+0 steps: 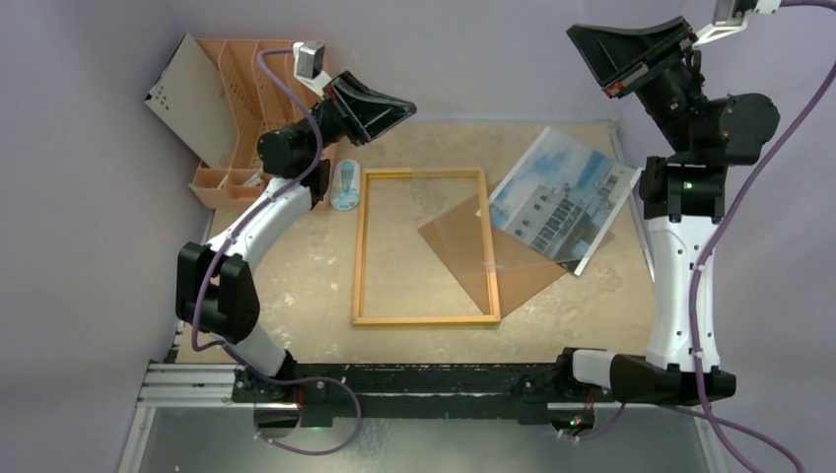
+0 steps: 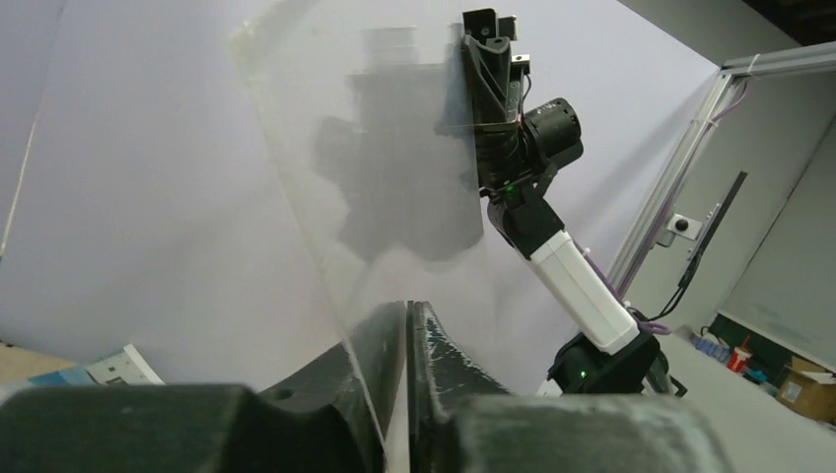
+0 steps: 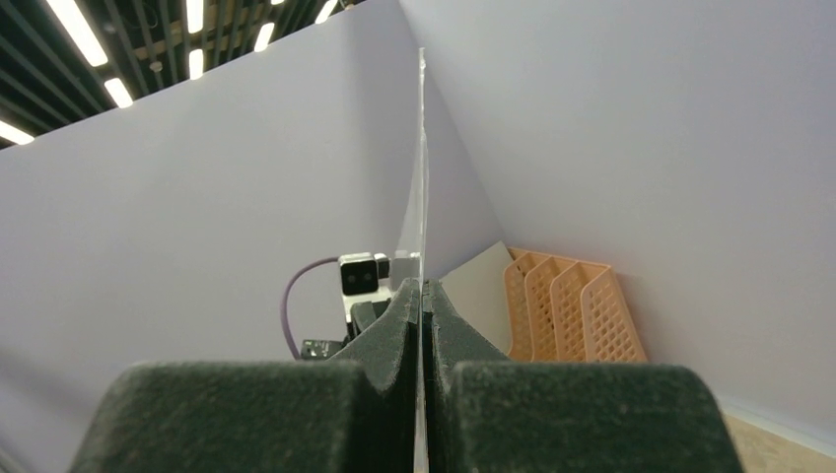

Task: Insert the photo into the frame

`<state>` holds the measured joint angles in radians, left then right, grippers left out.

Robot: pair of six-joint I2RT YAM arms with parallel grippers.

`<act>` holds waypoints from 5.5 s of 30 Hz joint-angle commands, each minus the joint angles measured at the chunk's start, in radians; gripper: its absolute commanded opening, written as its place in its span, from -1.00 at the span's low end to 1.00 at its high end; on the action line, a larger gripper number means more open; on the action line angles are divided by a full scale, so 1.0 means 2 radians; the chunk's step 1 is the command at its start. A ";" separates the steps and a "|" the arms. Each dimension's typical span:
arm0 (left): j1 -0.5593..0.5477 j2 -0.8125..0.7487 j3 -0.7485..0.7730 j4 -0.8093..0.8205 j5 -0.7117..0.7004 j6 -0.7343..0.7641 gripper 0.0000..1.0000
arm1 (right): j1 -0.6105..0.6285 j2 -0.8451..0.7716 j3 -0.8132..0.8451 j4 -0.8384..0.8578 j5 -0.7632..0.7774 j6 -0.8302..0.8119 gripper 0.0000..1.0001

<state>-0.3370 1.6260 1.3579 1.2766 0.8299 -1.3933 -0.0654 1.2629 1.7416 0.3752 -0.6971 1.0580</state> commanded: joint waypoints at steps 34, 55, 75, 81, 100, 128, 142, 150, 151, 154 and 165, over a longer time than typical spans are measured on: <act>0.027 -0.122 0.105 -0.243 -0.035 0.129 -1.00 | 0.003 -0.088 -0.174 0.202 -0.228 -0.051 -0.73; 0.069 -0.131 0.000 -0.848 -0.329 0.426 0.80 | 0.005 -0.083 -0.275 -0.014 -0.065 -0.109 -1.00; 0.069 -0.057 -0.240 -0.736 -0.351 0.436 0.06 | 0.148 0.093 -0.286 -0.154 0.001 -0.046 -1.00; 0.069 -0.022 -0.233 -0.732 -0.338 0.424 -0.04 | 0.160 0.138 -0.295 -0.132 -0.010 -0.023 -1.00; 0.068 0.035 -0.211 -0.756 -0.337 0.427 -0.17 | 0.175 0.235 -0.292 -0.096 -0.027 -0.025 -1.00; 0.069 0.050 -0.202 -0.760 -0.347 0.418 -0.51 | 0.175 0.211 -0.312 -0.105 -0.061 0.028 -1.00; 0.069 0.045 -0.199 -0.763 -0.355 0.415 -0.61 | 0.174 0.192 -0.331 -0.122 -0.063 0.034 -1.00; 0.068 0.036 -0.198 -0.767 -0.358 0.419 -0.61 | 0.154 0.215 -0.314 -0.158 -0.065 -0.001 -1.00; 0.069 0.035 -0.198 -0.767 -0.357 0.420 -0.61 | 0.153 0.218 -0.313 -0.157 -0.067 -0.002 -1.00; 0.068 0.034 -0.198 -0.766 -0.354 0.420 -0.61 | 0.153 0.227 -0.310 -0.154 -0.072 -0.002 -1.00; 0.069 0.034 -0.197 -0.764 -0.352 0.418 -0.62 | 0.153 0.247 -0.297 -0.168 -0.069 -0.028 -1.00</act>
<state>-0.2035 1.6939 0.9497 -0.2340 0.1936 -0.5652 0.2394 1.7512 1.1149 0.0635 -0.8040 1.0374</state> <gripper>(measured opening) 0.196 0.005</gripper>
